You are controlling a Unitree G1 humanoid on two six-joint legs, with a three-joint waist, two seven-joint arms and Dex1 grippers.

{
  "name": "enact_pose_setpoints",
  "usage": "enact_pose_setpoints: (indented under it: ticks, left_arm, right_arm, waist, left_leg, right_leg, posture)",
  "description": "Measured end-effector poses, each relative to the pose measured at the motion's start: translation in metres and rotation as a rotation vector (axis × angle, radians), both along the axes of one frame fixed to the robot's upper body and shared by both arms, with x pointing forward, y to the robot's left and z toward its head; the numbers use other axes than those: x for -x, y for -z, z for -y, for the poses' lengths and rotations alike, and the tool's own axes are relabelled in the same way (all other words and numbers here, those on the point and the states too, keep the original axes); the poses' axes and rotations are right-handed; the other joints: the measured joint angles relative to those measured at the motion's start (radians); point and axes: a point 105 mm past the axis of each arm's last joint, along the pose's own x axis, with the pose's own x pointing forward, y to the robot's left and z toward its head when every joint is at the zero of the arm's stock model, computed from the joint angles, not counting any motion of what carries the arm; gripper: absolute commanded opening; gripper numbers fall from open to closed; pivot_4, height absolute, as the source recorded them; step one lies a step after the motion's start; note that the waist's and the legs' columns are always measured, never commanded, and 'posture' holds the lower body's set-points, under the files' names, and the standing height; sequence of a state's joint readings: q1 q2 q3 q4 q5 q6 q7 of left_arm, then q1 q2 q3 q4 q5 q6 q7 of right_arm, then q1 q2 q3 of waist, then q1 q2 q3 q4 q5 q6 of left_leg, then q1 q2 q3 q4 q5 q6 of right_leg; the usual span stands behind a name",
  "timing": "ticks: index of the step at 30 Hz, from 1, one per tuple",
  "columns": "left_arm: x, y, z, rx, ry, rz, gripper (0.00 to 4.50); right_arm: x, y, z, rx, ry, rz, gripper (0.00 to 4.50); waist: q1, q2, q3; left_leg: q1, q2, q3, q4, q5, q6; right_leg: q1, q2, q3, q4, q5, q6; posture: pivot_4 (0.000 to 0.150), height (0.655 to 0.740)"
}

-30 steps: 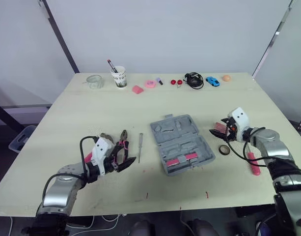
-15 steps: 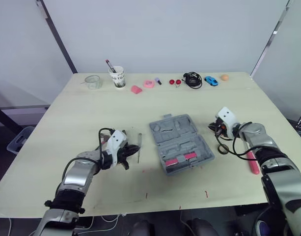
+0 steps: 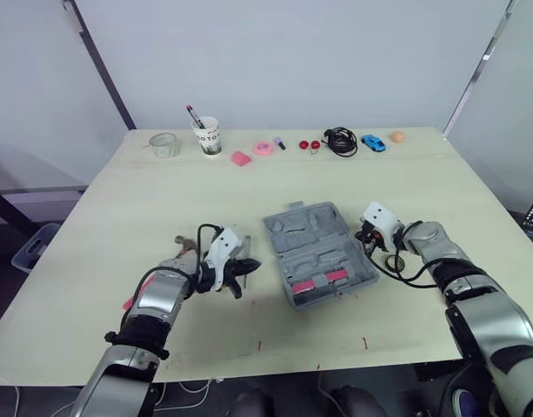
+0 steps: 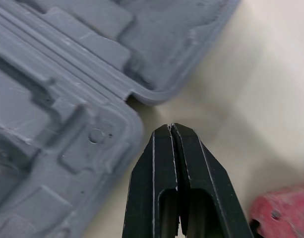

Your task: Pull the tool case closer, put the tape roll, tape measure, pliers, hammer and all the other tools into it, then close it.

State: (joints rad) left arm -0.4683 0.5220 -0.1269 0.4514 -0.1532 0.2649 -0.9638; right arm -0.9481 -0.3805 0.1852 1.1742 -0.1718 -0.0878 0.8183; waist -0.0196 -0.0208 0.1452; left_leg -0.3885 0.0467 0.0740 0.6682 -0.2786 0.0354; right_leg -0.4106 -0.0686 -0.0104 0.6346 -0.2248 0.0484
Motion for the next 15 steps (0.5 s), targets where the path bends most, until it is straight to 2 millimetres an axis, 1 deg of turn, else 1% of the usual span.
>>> enact_pose_setpoints:
  ticks: [11,15]
  left_arm:
    - [0.0017,0.002,-0.0005,-0.001,0.002,-0.021,0.01]
    - [0.0021,0.0025,-0.0004,0.0,0.004,-0.026,0.01]
  right_arm:
    - [0.0005,-0.0005,-0.0057,0.002,-0.029,-0.008,0.04]
    - [0.0022,-0.0001,-0.0086,-0.002,-0.051,-0.015,0.04]
  waist:
    - [-0.002,0.0,0.0]
    - [-0.01,0.0,0.0]
  left_leg:
    - [0.001,0.0,0.0,0.0,0.0,0.0]
    - [0.001,0.0,0.0,0.0,0.0,0.0]
  right_leg:
    - [0.0,0.0,0.0,0.002,0.0,0.0]
    - [0.0,0.0,0.0,0.002,0.0,0.0]
  posture:
    - [0.15,0.74]
    - [0.15,0.74]
